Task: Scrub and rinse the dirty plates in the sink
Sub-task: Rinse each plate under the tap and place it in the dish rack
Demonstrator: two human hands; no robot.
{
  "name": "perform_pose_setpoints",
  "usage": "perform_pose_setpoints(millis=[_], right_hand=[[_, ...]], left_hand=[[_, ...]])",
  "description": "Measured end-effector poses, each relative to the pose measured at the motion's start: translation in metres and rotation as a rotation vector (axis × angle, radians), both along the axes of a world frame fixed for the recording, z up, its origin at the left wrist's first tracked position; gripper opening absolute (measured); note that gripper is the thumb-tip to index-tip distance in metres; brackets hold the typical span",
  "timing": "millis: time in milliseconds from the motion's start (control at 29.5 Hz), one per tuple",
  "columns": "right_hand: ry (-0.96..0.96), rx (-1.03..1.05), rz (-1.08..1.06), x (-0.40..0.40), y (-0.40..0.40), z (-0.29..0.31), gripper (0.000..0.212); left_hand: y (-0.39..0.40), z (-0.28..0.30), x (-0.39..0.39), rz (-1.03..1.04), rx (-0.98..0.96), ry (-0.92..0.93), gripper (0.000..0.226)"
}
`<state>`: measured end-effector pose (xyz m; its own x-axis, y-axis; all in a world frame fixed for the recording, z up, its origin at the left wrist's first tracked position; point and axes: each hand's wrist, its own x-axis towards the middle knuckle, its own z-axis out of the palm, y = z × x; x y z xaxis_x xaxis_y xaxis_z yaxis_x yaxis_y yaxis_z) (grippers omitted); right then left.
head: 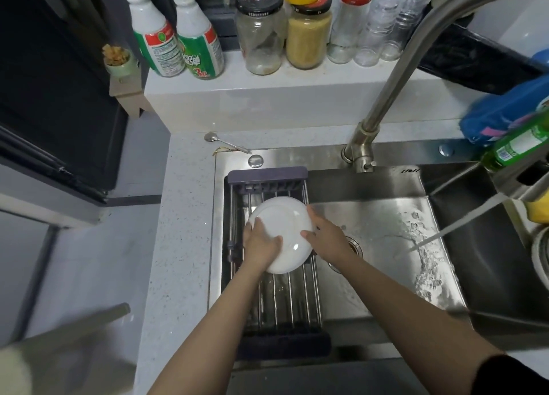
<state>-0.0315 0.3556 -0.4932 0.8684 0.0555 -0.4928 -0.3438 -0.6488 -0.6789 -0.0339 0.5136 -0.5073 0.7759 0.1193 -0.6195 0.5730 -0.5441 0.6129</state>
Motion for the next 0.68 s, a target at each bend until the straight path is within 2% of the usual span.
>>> perform_pose_setpoints(millis=[170,272,475,679], right_hand=[[-0.091,0.056,-0.022,-0.022,-0.013,0.016,0.061],[-0.182,0.077,-0.116,-0.039,-0.029,0.029,0.056],[-0.329,-0.001,-0.36,-0.079,-0.103,0.056,0.041],[-0.485,-0.094,-0.484,-0.121,-0.196,0.076,0.034]], left_hand=[[-0.033,0.025,-0.015,-0.087,-0.04,-0.102,0.067],[-0.057,0.04,-0.025,-0.114,-0.084,-0.155,0.064],[-0.131,0.065,-0.046,-0.128,-0.189,-0.206,0.039],[-0.226,0.085,-0.066,-0.134,-0.33,-0.222,0.023]])
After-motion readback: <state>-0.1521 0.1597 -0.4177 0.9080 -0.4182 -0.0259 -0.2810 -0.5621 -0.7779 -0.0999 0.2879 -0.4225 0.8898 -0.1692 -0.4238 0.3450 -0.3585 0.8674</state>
